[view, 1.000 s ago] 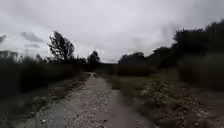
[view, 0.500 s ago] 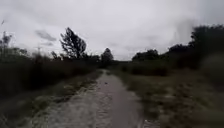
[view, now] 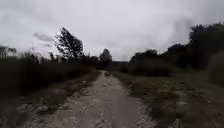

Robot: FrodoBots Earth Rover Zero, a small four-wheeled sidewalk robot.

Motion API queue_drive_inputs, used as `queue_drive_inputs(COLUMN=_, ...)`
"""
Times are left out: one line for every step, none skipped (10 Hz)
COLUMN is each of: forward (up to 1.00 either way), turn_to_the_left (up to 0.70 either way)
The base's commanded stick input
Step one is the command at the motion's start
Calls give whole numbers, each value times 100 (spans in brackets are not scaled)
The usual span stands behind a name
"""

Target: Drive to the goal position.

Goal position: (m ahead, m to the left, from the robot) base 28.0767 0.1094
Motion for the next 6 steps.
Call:
queue_drive_inputs(forward=70, turn_to_the_left=0)
queue_drive_inputs(forward=70, turn_to_the_left=0)
queue_drive_inputs(forward=70, turn_to_the_left=0)
queue_drive_inputs(forward=70, turn_to_the_left=0)
queue_drive_inputs(forward=70, turn_to_the_left=0)
queue_drive_inputs(forward=70, turn_to_the_left=0)
